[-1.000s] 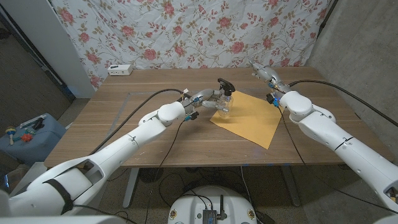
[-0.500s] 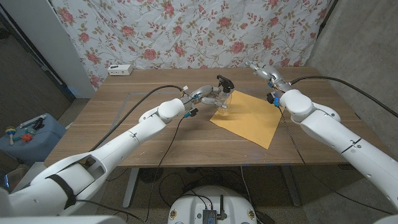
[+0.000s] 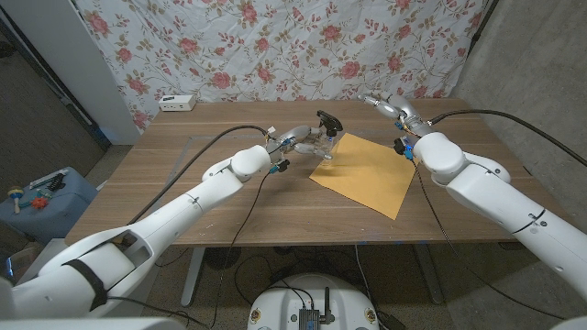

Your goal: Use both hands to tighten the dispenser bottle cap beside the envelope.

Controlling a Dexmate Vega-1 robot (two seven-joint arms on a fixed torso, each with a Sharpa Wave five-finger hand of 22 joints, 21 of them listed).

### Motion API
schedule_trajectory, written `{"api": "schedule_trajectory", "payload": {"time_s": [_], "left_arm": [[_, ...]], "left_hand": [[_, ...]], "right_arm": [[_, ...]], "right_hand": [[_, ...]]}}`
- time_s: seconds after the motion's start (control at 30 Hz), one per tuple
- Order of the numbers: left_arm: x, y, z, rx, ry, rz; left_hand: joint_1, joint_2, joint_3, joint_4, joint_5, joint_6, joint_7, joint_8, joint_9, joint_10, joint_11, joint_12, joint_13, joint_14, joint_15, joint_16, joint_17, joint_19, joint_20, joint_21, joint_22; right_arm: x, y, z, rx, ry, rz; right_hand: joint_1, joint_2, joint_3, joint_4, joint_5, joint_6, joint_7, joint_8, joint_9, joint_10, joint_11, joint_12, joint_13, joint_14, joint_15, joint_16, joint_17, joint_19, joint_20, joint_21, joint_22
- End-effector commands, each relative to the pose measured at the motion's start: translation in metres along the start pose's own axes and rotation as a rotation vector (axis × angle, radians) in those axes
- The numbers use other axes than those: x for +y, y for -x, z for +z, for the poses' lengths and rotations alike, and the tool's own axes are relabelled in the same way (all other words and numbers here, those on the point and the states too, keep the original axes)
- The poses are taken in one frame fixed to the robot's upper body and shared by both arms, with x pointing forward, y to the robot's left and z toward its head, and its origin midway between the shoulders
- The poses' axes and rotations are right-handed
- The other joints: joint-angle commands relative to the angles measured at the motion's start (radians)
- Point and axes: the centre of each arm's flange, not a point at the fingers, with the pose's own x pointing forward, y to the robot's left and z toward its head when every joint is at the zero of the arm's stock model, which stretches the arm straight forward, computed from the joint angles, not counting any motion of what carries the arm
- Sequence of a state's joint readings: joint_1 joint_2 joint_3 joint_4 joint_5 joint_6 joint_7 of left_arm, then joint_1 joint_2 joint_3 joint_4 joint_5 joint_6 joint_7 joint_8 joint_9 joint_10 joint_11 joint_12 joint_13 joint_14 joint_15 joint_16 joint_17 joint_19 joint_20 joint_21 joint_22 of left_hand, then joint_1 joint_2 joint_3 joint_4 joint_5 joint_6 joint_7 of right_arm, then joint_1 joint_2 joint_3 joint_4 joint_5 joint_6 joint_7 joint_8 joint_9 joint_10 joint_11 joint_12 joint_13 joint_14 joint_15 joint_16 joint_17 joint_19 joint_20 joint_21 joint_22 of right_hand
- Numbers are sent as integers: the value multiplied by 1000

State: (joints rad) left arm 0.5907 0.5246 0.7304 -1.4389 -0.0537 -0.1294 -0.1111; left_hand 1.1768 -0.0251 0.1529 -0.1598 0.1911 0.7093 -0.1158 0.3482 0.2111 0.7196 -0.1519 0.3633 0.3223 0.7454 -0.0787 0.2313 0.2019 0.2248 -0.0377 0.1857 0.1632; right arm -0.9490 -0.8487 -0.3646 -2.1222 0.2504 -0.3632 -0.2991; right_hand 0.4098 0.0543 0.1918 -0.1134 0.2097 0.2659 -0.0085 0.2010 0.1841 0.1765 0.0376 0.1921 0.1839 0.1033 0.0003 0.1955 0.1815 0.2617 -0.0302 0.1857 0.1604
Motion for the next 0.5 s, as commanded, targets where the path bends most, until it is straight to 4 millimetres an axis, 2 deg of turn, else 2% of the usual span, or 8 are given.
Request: {"api": "schedule_trajectory", "payload": {"time_s": [0.03, 0.5], "left_arm": [[3, 4, 0, 14, -23, 29], [8, 8, 0, 39, -49, 67]], "left_hand": [[-18, 100, 34, 26, -3, 117, 22, 9, 2, 35, -17, 9, 82, 15, -106, -2, 2, 11, -125, -2, 2], [-20, 104, 40, 26, -4, 120, 22, 12, 2, 38, -17, 9, 87, 17, -107, -4, 3, 12, -124, -2, 2]], "right_arm": [[4, 17, 19, 33, 69, -12], [17, 27, 38, 101, 182, -19]], "right_hand": [[0, -11, -1, -9, 6, 9, 11, 4, 5, -2, -1, -2, 3, 5, 15, -3, 2, 4, 12, 1, 6], [-4, -46, -13, -21, -8, 45, 32, 14, 7, 2, 4, 2, 4, 17, 29, 2, 4, 5, 25, 1, 6]]}}
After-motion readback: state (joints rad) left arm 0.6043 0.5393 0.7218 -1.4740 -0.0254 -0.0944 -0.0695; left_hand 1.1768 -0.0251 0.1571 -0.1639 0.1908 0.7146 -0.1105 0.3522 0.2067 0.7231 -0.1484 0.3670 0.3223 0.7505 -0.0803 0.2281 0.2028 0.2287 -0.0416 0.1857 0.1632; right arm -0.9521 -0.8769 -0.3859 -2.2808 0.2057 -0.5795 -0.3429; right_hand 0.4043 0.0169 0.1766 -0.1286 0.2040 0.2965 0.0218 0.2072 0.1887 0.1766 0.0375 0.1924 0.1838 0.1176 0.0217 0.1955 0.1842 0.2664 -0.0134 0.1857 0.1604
